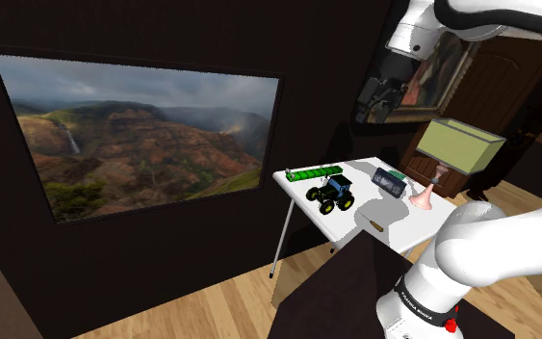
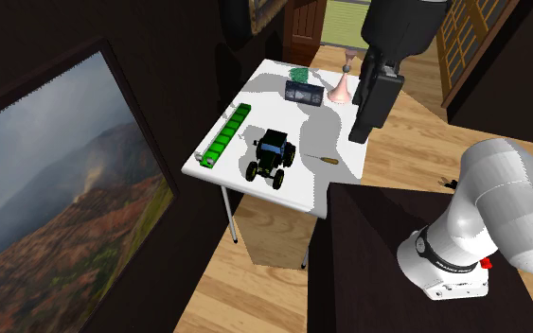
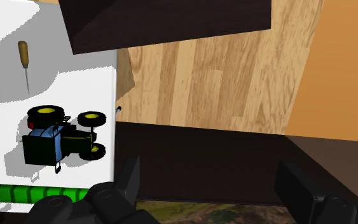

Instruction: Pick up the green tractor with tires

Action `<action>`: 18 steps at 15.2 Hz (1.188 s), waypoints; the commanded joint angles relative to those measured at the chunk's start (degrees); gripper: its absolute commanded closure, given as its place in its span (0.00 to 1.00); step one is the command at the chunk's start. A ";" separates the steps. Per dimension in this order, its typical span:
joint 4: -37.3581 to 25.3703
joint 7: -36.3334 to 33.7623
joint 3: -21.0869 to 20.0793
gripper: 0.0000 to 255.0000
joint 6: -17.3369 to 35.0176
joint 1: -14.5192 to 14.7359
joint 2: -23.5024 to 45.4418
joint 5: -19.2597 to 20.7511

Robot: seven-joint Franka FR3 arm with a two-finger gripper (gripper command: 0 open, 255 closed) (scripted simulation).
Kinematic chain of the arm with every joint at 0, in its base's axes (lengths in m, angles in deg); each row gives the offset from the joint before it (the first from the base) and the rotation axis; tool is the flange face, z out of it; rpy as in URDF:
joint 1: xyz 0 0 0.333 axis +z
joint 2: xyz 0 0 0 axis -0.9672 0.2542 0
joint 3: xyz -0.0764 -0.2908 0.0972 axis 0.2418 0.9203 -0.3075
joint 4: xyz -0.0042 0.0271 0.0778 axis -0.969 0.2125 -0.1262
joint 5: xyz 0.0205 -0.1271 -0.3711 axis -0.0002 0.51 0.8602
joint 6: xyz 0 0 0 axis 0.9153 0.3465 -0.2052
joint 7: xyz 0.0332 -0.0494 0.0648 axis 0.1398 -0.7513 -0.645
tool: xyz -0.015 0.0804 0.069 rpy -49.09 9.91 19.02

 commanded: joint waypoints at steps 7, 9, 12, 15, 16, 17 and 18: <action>5.96 5.03 4.53 0.00 9.89 -1.43 3.80 3.11; 7.38 6.68 6.11 0.00 13.32 -1.89 5.73 4.02; 8.93 9.15 8.55 0.00 18.53 -2.49 9.23 5.19; 9.78 11.67 11.04 0.00 23.78 -2.96 13.45 6.04; 9.91 12.54 11.88 0.00 25.52 -3.08 15.01 6.22; 9.95 13.43 12.72 0.00 27.26 -3.17 16.65 6.34; 9.92 14.34 13.57 0.00 28.98 -3.24 18.35 6.40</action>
